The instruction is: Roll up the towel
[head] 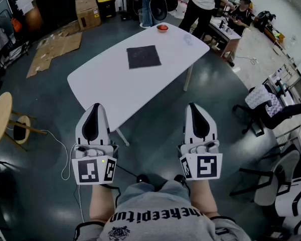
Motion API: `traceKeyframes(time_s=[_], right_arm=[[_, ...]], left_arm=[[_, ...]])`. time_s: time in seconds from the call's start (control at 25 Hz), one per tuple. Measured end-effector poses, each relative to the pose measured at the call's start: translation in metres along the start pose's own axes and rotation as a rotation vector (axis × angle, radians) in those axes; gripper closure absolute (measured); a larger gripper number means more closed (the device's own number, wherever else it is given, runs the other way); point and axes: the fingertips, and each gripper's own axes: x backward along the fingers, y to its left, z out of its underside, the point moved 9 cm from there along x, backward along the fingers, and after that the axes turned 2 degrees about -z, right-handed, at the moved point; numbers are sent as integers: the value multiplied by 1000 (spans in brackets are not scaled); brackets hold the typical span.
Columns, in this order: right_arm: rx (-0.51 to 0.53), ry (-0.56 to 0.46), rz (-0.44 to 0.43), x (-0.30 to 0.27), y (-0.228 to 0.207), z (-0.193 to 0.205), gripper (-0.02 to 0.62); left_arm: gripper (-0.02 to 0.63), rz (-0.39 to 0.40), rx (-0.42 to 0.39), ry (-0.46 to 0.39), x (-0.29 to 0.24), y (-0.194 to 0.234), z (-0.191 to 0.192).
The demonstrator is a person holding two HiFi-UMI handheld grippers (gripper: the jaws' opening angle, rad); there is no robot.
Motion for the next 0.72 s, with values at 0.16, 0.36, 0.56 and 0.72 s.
traceKeyframes(time_s=[0.16, 0.36, 0.56, 0.72], right_arm=[[-1, -1, 4, 1, 2, 2, 594], [5, 0, 10, -3, 5, -1, 594], [3, -14, 6, -7, 10, 2, 594], [1, -33, -2, -8, 17, 2, 594]], left_arm=[[601, 6, 2, 3, 1, 0, 3], [601, 14, 2, 5, -3, 4, 1], [601, 31, -25, -3, -5, 9, 2], [601, 50, -54, -38, -5, 15, 2]])
